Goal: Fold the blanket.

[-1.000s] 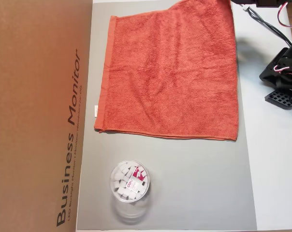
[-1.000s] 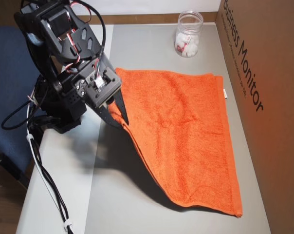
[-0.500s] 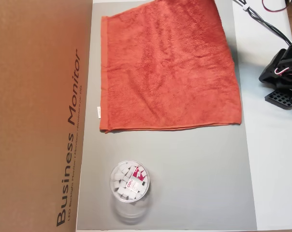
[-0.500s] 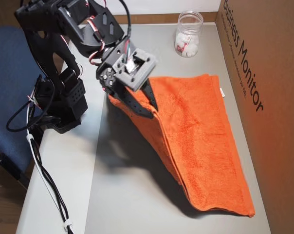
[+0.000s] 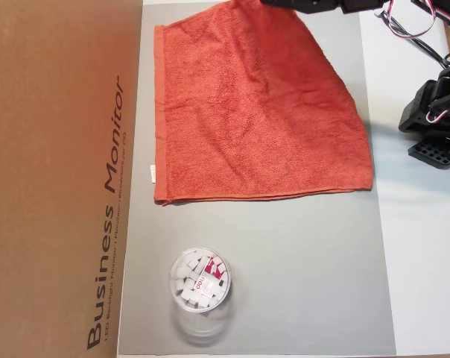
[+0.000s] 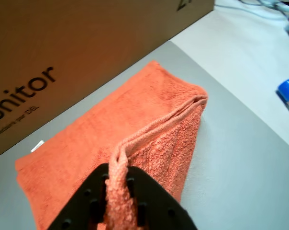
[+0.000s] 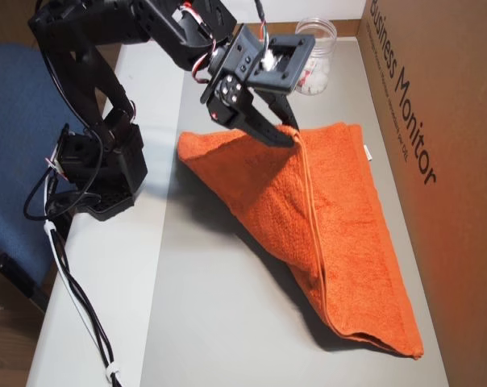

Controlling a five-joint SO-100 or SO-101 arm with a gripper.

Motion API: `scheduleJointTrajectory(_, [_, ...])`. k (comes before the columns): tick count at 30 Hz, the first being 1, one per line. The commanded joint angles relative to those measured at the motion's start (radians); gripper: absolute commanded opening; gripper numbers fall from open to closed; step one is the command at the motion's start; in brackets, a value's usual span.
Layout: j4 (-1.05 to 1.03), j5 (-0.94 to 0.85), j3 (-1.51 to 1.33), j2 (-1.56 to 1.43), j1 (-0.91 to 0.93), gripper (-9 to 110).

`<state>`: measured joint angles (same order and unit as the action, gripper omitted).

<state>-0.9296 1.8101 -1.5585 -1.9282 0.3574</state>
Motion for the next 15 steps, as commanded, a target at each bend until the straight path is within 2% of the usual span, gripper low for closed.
scheduleJointTrajectory(1, [0.015, -0.006, 0.055, -0.006, -0.046, 0])
scheduleJointTrajectory(15, [0.015, -0.008, 0.224, 0.184, -0.147, 0])
